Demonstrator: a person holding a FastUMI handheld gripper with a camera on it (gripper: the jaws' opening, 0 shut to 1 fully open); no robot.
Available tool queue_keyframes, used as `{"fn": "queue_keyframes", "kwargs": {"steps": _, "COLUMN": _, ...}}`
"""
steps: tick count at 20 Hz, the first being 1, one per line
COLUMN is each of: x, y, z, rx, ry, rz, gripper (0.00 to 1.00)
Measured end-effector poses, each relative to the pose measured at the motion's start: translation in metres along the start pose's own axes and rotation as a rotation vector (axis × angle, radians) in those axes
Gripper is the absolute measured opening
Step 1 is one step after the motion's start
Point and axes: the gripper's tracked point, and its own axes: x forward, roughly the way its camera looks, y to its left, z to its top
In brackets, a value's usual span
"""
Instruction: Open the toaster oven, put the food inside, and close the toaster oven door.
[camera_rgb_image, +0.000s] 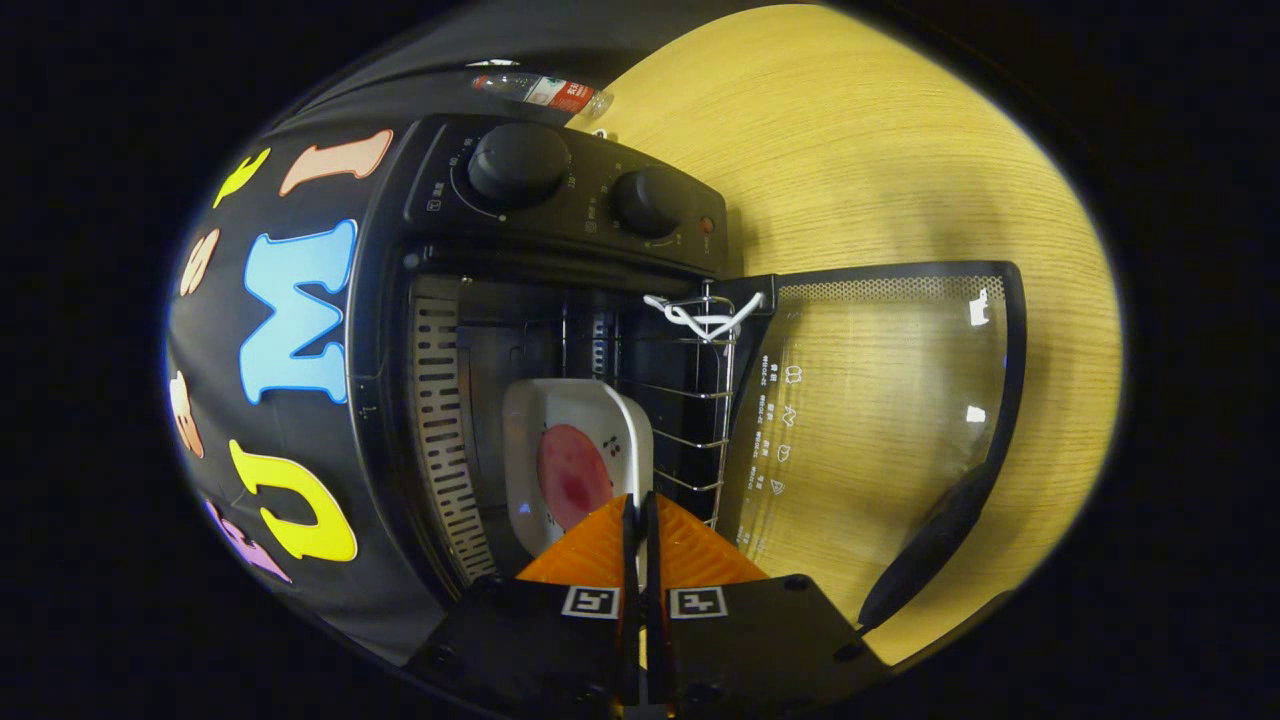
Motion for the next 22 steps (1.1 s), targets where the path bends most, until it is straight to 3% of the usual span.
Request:
{"fn": "queue_keyframes", "kwargs": {"steps": 4, "x": -0.003, "y": 0.004, "z": -0.005, "rx": 0.016, "ry": 0.009, "rz": 0.034, "gripper": 0.12}}
{"fn": "queue_keyframes", "kwargs": {"steps": 7, "x": -0.012, "y": 0.017, "z": -0.007, "rx": 0.024, "ry": 0.026, "rz": 0.094, "gripper": 0.4}}
{"fn": "queue_keyframes", "kwargs": {"steps": 10, "x": -0.022, "y": 0.016, "z": -0.011, "rx": 0.017, "ry": 0.062, "rz": 0.096, "gripper": 0.92}}
{"fn": "queue_keyframes", "kwargs": {"steps": 13, "x": -0.04, "y": 0.008, "z": -0.013, "rx": -0.052, "ry": 0.085, "rz": 0.085, "gripper": 0.94}}
{"fn": "queue_keyframes", "kwargs": {"steps": 18, "x": -0.075, "y": -0.014, "z": -0.027, "rx": -0.402, "ry": 0.159, "rz": 0.061, "gripper": 0.98}}
{"fn": "queue_keyframes", "kwargs": {"steps": 22, "x": -0.094, "y": -0.033, "z": -0.031, "rx": -0.549, "ry": 0.19, "rz": 0.055, "gripper": 0.97}}
